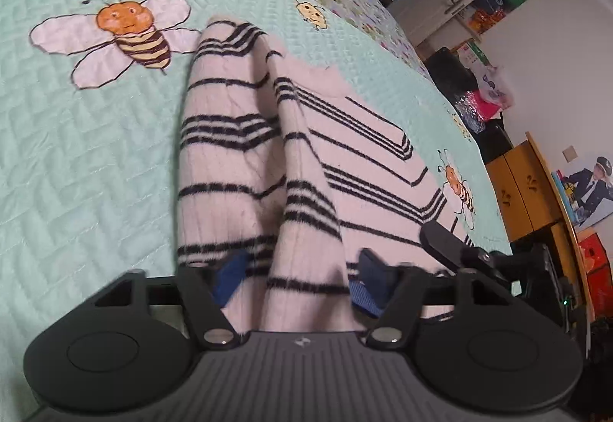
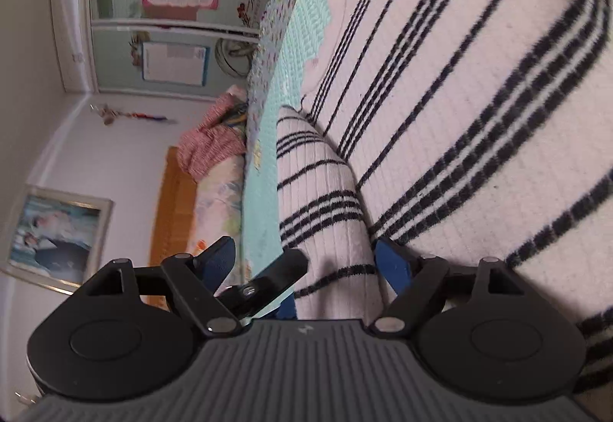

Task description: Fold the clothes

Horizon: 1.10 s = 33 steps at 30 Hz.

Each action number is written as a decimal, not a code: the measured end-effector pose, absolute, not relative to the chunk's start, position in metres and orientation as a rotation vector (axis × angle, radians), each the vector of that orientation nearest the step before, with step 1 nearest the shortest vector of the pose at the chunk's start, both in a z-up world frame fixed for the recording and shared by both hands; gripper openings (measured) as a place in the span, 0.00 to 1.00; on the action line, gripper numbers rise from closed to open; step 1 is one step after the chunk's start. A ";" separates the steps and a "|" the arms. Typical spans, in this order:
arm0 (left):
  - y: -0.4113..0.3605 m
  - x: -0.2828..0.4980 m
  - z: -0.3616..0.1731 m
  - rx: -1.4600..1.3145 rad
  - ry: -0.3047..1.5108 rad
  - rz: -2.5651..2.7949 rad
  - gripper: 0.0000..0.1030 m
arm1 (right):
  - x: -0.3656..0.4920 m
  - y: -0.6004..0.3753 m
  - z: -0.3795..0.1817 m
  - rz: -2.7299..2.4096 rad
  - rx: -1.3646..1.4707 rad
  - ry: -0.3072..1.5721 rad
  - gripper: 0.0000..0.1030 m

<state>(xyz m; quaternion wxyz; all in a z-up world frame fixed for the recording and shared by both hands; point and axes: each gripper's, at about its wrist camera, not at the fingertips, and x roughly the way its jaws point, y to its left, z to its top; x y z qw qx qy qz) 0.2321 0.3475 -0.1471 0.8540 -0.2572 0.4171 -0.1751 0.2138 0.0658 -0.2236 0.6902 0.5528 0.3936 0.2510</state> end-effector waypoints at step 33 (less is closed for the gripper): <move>0.403 0.230 -0.164 -0.985 0.708 -0.543 0.05 | 0.271 0.133 -0.241 0.771 1.572 1.065 0.90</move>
